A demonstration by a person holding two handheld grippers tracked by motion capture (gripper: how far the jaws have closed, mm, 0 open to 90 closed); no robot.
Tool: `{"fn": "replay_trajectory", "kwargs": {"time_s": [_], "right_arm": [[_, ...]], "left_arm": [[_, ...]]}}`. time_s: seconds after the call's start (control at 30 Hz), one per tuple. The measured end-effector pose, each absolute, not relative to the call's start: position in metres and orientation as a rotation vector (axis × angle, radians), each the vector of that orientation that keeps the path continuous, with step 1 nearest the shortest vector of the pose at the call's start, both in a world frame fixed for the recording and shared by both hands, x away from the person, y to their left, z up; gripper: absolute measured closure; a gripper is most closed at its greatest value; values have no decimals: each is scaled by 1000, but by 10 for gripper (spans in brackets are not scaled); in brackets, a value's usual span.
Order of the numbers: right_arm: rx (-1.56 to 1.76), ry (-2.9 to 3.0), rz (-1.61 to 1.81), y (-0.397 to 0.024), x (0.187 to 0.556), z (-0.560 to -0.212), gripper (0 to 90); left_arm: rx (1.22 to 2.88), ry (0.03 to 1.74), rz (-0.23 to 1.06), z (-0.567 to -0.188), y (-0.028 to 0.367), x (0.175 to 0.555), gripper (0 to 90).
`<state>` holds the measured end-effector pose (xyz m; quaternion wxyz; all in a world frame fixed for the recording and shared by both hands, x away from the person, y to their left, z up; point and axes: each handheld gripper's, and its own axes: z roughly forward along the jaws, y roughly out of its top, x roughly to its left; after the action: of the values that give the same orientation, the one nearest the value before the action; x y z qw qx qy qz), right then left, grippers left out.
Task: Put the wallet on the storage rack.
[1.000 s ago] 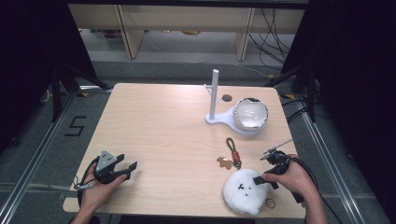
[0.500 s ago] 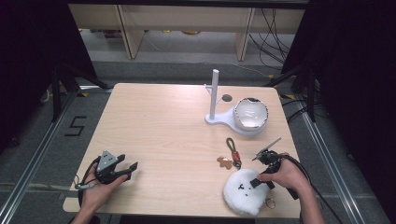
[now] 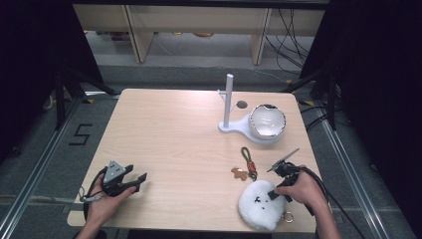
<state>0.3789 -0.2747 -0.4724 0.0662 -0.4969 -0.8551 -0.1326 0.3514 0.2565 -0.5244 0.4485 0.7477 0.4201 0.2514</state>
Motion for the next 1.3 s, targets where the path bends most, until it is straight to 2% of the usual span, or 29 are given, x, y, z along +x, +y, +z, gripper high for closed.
{"fn": "replay_trajectory", "kwargs": {"time_s": [0.23,0.6,0.9,1.3], "right_arm": [[-1616,-2530,-550,-283,368,-466,788],[-1825,-2390,-1001,-314,336,-437,792],[-1902,-2287,-1343,-326,331,-419,794],[-1957,-2173,-1526,-331,337,-406,797]], "left_arm": [[1844,1058,624,-524,256,350,356],[1839,1062,618,-524,256,348,356],[1840,1050,629,-524,256,349,356],[1846,1073,628,-524,256,348,356]]}}
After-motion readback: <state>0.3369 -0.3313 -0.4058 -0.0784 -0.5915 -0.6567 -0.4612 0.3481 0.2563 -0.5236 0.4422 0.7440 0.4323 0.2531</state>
